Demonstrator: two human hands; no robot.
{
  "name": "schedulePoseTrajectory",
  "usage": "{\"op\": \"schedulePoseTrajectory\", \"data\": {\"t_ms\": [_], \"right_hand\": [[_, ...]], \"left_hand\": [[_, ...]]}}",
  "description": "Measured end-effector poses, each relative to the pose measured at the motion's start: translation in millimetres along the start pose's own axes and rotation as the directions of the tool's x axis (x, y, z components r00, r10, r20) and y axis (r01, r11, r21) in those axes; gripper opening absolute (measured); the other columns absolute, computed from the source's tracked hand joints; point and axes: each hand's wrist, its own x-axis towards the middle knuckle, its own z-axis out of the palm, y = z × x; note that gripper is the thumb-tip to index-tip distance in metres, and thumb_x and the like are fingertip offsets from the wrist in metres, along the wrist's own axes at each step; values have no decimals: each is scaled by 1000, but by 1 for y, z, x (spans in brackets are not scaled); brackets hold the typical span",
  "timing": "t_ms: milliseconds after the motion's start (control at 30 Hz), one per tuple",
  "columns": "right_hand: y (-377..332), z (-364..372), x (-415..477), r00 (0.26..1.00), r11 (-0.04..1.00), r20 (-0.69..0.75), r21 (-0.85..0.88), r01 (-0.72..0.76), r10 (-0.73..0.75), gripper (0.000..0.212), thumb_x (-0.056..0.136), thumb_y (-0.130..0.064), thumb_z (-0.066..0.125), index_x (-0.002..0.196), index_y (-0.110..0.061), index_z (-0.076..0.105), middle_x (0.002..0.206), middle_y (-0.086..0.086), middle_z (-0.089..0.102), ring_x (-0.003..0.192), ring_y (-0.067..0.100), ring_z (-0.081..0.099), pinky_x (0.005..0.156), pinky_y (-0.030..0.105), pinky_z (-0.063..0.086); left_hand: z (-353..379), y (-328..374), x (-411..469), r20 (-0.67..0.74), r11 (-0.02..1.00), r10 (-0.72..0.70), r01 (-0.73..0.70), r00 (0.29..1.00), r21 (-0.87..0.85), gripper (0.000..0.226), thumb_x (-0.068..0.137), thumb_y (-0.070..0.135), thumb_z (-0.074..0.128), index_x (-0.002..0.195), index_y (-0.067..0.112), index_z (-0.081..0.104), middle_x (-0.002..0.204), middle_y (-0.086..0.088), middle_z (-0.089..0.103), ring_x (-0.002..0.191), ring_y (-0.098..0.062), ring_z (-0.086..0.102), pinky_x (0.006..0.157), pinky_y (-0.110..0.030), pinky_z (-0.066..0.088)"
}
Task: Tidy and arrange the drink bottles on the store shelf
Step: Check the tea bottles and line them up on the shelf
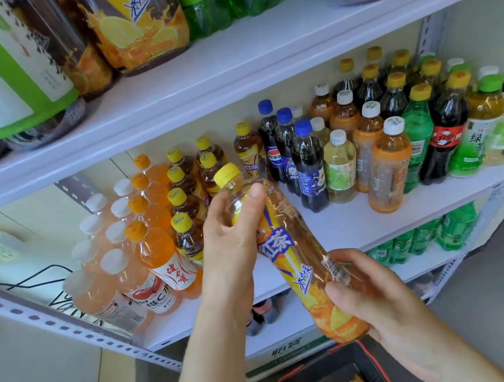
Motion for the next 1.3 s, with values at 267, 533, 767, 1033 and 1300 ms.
{"op": "schedulePoseTrajectory", "data": {"t_ms": [267, 533, 767, 1033, 1300], "right_hand": [[4, 11, -4, 937, 837, -168, -517, 180, -306, 67, 60, -54, 80, 119, -39, 52, 100, -13, 61, 84, 9, 65, 69, 15, 51], [-15, -3, 8, 886, 850, 354, 322, -416, 300, 76, 70, -64, 74, 124, -11, 64, 111, 23, 67, 90, 35, 68, 71, 42, 58], [-7, 1, 9, 895, 898, 404, 298, -324, 189, 63, 78, -52, 75, 122, -7, 63, 101, 25, 67, 83, 36, 69, 59, 38, 58], [-11, 8, 6, 988, 897, 16, -417, 144, -151, 49, 72, -62, 68, 115, -40, 58, 95, -10, 71, 85, 7, 69, 72, 19, 54], [4, 6, 8, 969, 814, -6, -543, 204, -246, 51, 73, -67, 65, 116, -44, 54, 95, -15, 66, 82, 6, 66, 66, 16, 52]], "left_hand": [[-3, 0, -1, -32, 994, -20, 16, 999, -107, 54, 62, 28, 84, 109, 11, 63, 86, -7, 73, 75, -25, 71, 73, -44, 60], [-7, 2, 1, 39, 919, -77, 86, 996, -385, 78, 58, 29, 73, 128, 0, 56, 111, -22, 64, 95, -35, 61, 83, -47, 54], [-10, 7, 5, 38, 953, -7, 18, 999, -301, 35, 74, 37, 67, 102, 18, 70, 103, -12, 72, 92, -27, 69, 86, -48, 57], [-30, 10, 14, -57, 997, 50, -46, 997, 59, 34, 85, 44, 67, 97, 12, 69, 89, -12, 76, 79, -24, 73, 77, -39, 60], [-35, 9, 17, -26, 997, 17, -15, 1000, 78, 33, 84, 46, 67, 91, 14, 72, 84, -12, 76, 74, -24, 74, 66, -31, 59]]}}
